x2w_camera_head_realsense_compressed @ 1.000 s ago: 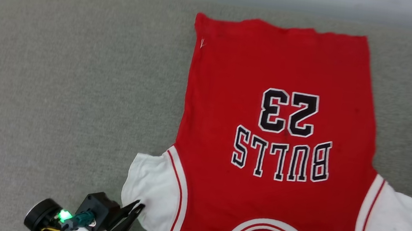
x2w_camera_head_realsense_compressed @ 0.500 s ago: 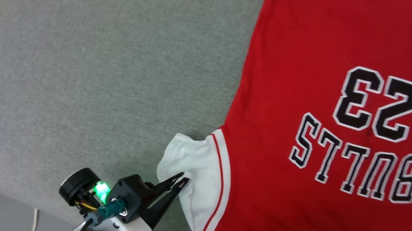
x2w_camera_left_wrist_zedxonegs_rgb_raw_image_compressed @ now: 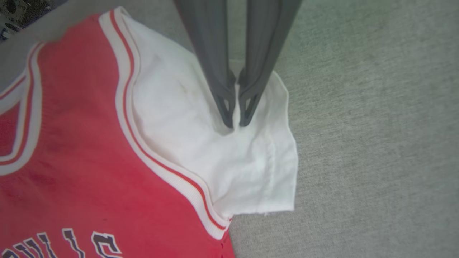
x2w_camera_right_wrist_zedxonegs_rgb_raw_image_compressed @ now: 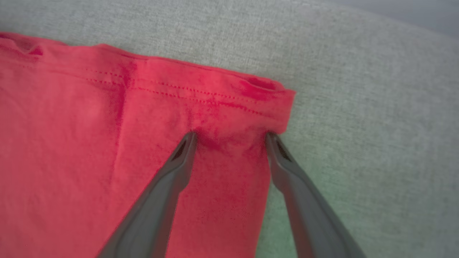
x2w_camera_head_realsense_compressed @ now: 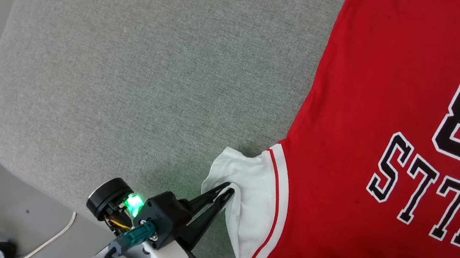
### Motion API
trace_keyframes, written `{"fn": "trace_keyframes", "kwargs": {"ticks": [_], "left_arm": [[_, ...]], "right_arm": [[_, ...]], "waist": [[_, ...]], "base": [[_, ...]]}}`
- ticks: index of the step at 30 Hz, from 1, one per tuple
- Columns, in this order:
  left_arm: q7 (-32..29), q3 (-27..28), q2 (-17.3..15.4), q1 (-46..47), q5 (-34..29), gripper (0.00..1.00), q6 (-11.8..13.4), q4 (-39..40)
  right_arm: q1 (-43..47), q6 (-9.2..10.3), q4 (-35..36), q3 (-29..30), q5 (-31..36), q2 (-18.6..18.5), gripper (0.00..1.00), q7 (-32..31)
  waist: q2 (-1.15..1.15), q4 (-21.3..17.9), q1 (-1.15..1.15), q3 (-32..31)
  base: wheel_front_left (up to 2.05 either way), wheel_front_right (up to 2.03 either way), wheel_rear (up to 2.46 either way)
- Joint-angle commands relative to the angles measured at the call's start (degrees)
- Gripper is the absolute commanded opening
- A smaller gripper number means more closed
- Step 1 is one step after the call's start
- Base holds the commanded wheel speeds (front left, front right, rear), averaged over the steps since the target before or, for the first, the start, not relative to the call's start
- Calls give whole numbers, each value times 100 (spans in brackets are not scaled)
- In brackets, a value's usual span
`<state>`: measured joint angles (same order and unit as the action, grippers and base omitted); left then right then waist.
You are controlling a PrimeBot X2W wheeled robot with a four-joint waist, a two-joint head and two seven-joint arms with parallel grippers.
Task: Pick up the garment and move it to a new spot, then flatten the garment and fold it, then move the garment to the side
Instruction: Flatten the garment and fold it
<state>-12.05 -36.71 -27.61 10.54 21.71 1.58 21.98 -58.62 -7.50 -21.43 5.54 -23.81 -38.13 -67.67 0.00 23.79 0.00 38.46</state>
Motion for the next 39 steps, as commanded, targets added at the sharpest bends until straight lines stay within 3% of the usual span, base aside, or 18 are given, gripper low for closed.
{"fn": "trace_keyframes", "kwargs": {"ticks": [1, 3, 4, 6, 15, 21, 39], "left_arm": [[39, -12, 37, 73, -44, 0, 3, -30], [81, -37, 83, 117, -61, 0, 12, -37], [87, -47, 95, 137, -65, 0, 18, -42], [110, -56, 119, 155, -73, 0, 30, -63], [150, -71, 130, 210, -112, 0, 45, -165], [161, 1, 69, 239, -129, 0, 117, -163], [99, 347, -306, -436, 249, 0, 457, -390]], "right_arm": [[334, 3, -150, -200, 95, 93, 100, -126], [444, 3, -127, -346, 122, -2, 100, -153], [472, 3, -121, -365, 94, -28, 57, -151], [504, 3, -114, -398, 41, -41, 0, -176], [548, 3, -142, -446, -46, -118, 0, -24], [781, 3, -293, -564, -138, -67, 0, 269], [2754, 6, -476, -956, -888, 317, 0, 1317]], "waist": [[0, 30, 0, 38], [0, 46, 0, 64], [0, 55, 0, 73], [0, 58, 0, 81], [0, -23, 0, -10], [0, -206, 0, -409], [0, -1388, 0, -2186]], "base": [[0, 0, 0], [0, 0, 0], [0, 0, 0], [0, 0, 0], [0, 0, 0], [0, 0, 0], [0, 0, 0]]}}
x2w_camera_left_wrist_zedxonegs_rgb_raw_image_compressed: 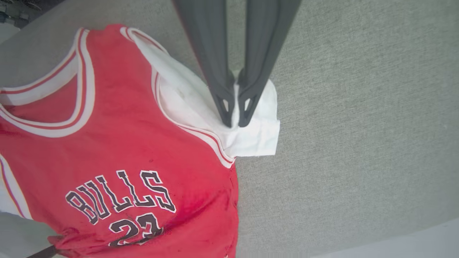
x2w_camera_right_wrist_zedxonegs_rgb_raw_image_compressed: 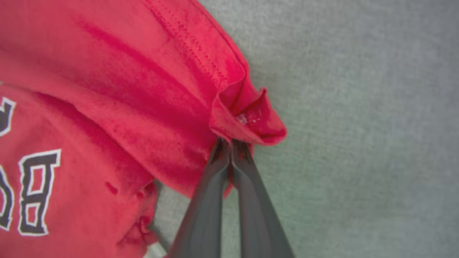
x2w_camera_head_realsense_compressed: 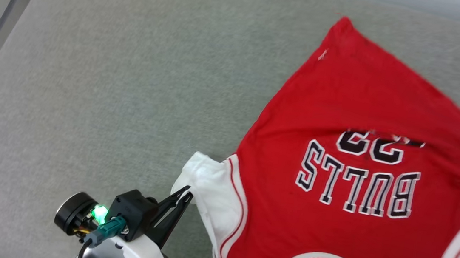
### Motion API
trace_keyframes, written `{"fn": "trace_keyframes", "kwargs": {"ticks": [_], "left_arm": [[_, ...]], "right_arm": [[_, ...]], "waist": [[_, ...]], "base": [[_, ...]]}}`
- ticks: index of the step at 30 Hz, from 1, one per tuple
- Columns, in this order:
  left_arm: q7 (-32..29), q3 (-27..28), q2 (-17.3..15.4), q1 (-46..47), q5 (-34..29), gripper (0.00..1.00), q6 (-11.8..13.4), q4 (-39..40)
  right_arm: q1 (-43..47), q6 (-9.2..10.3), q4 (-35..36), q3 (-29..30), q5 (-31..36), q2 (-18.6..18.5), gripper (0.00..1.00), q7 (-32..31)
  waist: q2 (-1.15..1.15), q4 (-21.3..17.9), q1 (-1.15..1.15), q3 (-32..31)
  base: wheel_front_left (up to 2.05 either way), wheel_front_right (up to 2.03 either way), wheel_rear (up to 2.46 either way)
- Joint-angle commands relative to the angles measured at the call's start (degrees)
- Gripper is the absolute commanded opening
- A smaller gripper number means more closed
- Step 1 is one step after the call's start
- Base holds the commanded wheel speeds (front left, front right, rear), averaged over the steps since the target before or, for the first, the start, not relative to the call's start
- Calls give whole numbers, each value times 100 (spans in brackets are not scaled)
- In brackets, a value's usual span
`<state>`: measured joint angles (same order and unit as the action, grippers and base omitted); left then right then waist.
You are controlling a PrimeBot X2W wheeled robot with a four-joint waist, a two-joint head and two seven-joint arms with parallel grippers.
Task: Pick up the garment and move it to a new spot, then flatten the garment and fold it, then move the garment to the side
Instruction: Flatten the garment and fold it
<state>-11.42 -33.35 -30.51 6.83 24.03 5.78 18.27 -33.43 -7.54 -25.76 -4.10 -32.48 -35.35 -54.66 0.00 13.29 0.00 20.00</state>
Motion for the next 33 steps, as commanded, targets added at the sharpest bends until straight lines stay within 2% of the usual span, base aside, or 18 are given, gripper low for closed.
{"fn": "trace_keyframes", "kwargs": {"ticks": [1, 7, 15, 23, 24, 25, 27, 33], "left_arm": [[70, 25, -1, -114, 66, 0, 52, -61], [316, 108, 153, -259, 233, 0, 119, -330], [598, 136, 342, -326, 347, 0, 172, -654], [809, 85, 514, -248, 423, 0, 131, -947], [817, 81, 516, -219, 425, 0, 122, -965], [829, 80, 520, -198, 428, 0, 110, -975], [850, 85, 505, -180, 429, 0, 99, -982], [848, 59, 467, -94, 372, 0, 77, -887]], "right_arm": [[369, 10, -24, 22, -86, 89, 0, 66], [1293, 10, 191, 258, -389, 187, 0, 205], [2433, 11, 587, 731, -569, 264, 0, 200], [3229, 10, 965, 1097, -529, 617, 0, 112], [3227, 10, 983, 1166, -566, 685, 27, 94], [3191, 10, 990, 1265, -608, 772, 100, 64], [3066, 7, 1142, 1320, -633, 853, 100, -12], [2665, 7, 1878, 1358, -746, 702, 100, -349]], "waist": [[0, -407, 0, -412], [0, -703, 0, -747], [0, -900, 0, -973], [0, -1004, 0, -1086], [0, -1009, 0, -1088], [0, -1014, 0, -1093], [0, -1015, 0, -1089], [0, -904, 0, -979]], "base": [[0, 0, 0], [0, 0, 0], [0, 0, 0], [0, 0, 0], [0, 0, 0], [0, 0, 0], [0, 0, 0], [0, 0, 0]]}}
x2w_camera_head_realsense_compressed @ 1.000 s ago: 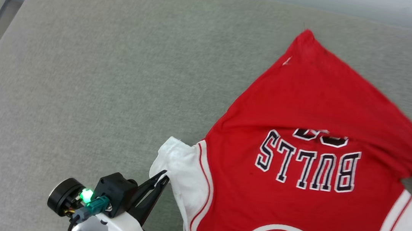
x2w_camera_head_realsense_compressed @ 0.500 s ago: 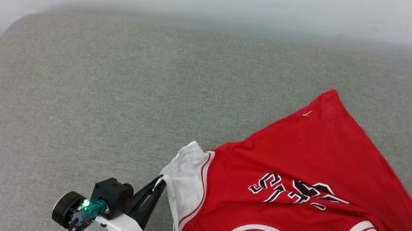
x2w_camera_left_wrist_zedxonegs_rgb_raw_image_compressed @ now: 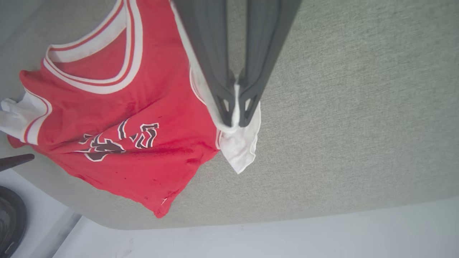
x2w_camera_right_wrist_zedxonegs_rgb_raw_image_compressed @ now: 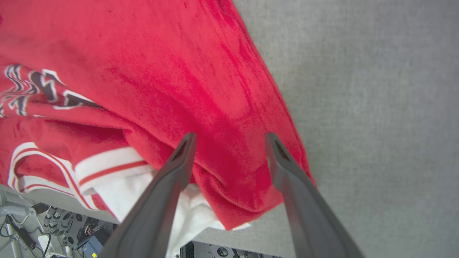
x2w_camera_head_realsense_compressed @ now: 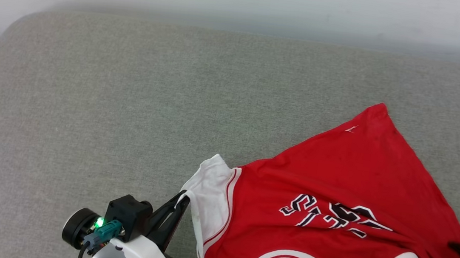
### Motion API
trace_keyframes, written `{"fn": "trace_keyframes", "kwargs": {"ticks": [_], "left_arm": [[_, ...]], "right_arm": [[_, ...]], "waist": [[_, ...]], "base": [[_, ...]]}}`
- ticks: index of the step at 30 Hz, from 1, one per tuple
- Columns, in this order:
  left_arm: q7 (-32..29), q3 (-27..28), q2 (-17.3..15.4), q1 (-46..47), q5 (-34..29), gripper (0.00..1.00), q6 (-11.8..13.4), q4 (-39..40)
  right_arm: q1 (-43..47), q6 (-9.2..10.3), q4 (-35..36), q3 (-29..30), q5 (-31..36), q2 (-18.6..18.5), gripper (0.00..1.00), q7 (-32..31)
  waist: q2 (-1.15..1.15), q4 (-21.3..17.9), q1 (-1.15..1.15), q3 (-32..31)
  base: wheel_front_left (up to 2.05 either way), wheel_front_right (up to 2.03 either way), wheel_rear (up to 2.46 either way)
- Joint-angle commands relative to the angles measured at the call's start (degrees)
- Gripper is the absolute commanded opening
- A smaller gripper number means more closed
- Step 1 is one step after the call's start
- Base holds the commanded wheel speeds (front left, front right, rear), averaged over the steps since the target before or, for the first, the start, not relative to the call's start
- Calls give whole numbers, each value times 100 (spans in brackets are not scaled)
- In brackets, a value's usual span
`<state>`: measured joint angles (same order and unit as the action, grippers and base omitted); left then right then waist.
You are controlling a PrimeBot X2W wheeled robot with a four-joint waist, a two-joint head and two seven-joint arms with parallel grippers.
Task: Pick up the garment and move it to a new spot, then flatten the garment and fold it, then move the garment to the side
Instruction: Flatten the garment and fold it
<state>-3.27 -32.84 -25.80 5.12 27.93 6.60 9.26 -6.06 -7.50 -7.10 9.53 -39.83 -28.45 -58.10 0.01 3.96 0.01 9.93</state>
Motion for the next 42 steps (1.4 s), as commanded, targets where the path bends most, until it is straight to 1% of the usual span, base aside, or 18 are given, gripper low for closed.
{"fn": "trace_keyframes", "kwargs": {"ticks": [1, 5, 8, 11, 16, 21, 25, 30, 37, 42], "left_arm": [[28, 5, -11, 92, -34, 0, -1, 52], [-30, -84, 7, 172, -119, 0, -20, 202], [-61, -137, 54, 250, -156, 0, -21, 338], [-99, -205, 69, 324, -220, 0, -21, 411], [-66, -314, 206, 502, -289, 0, -69, 471], [-8, -397, 337, 658, -334, 0, -83, 467], [40, -454, 412, 765, -347, 0, -135, 430], [80, -510, 487, 920, -383, 0, -187, 373], [204, -513, 558, 927, -352, 0, -164, 277], [240, -532, 568, 974, -332, 0, -192, 233]], "right_arm": [[-191, 3, 119, 14, -49, 1, 100, -74], [-696, 3, 484, -117, 16, -123, 100, -366], [-1195, 3, 575, -232, 118, -60, 100, -584], [-1698, 3, 504, -341, 290, -31, 100, -763], [-2365, 3, 205, -425, 699, -75, 100, -1008], [-2817, 3, -144, -429, 1062, -113, 100, -1059], [-3083, 3, -415, -383, 1321, -170, 100, -1082], [-3261, 3, -652, -343, 1475, -203, 100, -1062], [-3300, 3, -862, -456, 1598, -309, 100, -1088], [-3312, 4, -990, -567, 1606, -302, 100, -1003]], "waist": [[-1, 61, -1, 62], [-1, 253, -1, 252], [-1, 428, -1, 438], [-1, 619, -1, 675], [-1, 970, -1, 1079], [-1, 1245, -1, 1379], [-1, 1416, -1, 1559], [-1, 1586, -1, 1719], [-1, 1691, -1, 1893], [-1, 1721, -1, 1953]], "base": [[0, 0, 0], [0, 0, 0], [0, 0, 0], [0, 0, 0], [0, 0, 0], [0, 0, 0], [0, 0, 0], [0, 0, 0], [0, 0, 0], [0, 0, 0]]}}
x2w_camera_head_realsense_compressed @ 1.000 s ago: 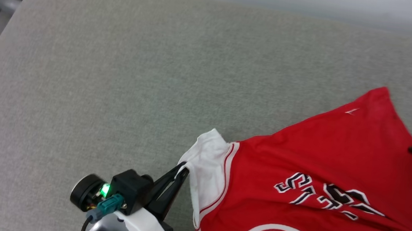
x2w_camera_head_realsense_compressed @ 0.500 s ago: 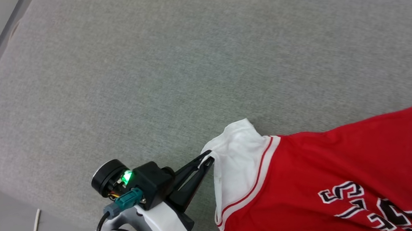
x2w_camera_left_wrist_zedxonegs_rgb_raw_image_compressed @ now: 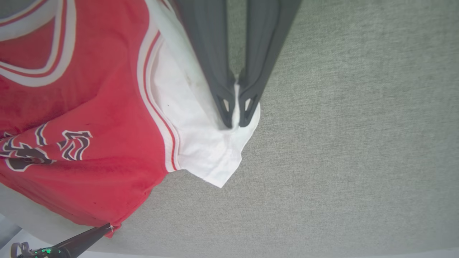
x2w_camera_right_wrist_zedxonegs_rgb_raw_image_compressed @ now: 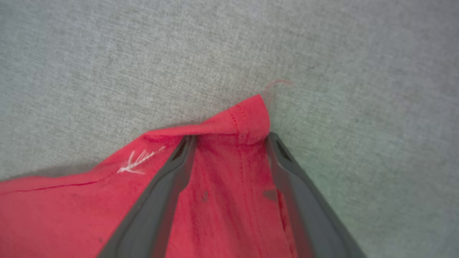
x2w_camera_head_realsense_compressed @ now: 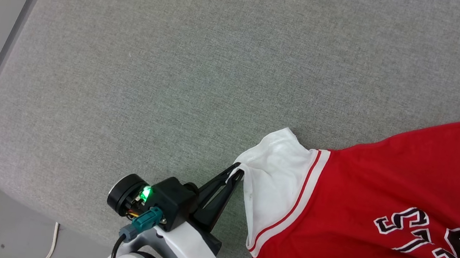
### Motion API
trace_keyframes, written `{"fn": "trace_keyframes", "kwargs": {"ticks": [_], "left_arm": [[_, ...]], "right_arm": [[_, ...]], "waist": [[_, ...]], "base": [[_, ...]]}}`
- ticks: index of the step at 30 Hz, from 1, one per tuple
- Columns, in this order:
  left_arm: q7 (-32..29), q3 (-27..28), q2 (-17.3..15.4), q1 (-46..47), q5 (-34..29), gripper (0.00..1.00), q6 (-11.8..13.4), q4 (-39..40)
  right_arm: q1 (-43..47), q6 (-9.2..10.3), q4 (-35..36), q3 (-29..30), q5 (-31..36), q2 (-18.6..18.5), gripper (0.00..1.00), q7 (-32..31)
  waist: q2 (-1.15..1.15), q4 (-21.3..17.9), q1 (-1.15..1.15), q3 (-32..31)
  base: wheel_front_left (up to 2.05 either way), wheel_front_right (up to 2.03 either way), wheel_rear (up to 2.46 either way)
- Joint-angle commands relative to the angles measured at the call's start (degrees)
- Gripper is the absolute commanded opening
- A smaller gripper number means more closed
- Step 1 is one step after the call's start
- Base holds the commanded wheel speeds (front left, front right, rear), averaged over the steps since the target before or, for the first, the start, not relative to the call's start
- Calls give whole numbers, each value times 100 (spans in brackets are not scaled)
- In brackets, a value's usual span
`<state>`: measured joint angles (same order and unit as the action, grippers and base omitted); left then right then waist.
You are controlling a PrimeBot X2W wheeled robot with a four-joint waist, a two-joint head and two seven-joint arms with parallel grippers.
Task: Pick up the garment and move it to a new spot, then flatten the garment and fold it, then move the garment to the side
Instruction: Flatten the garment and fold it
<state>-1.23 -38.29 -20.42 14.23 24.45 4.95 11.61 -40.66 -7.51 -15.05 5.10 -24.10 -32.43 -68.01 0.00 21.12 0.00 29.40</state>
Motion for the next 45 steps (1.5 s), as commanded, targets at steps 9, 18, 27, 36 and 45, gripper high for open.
{"fn": "trace_keyframes", "kwargs": {"ticks": [9, 18, 27, 36, 45], "left_arm": [[86, 30, 3, 135, 46, 0, -19, -131], [49, 201, -183, 116, 48, 0, 105, -98], [-181, 597, -621, 125, 89, 0, 298, 234], [-375, 1145, -1043, 429, 134, 0, 472, 658], [-571, 1823, -1493, 881, 186, 0, 639, 1037]], "right_arm": [[136, 4, -268, -340, -177, 94, 0, 477], [-90, 4, -403, -479, -500, 180, 0, 1348], [-258, 5, -512, -757, -973, 163, 0, 2149], [-299, 5, -131, -856, -1420, 168, 0, 2421], [-142, 5, 642, -724, -1562, 151, 0, 2388]], "waist": [[0, -61, 0, -152], [0, -380, 0, -699], [0, -933, 0, -1471], [0, -1518, 0, -2074], [0, -2042, 0, -2369]], "base": [[0, 0, 0], [0, 0, 0], [0, 0, 0], [0, 0, 0], [0, 0, 0]]}}
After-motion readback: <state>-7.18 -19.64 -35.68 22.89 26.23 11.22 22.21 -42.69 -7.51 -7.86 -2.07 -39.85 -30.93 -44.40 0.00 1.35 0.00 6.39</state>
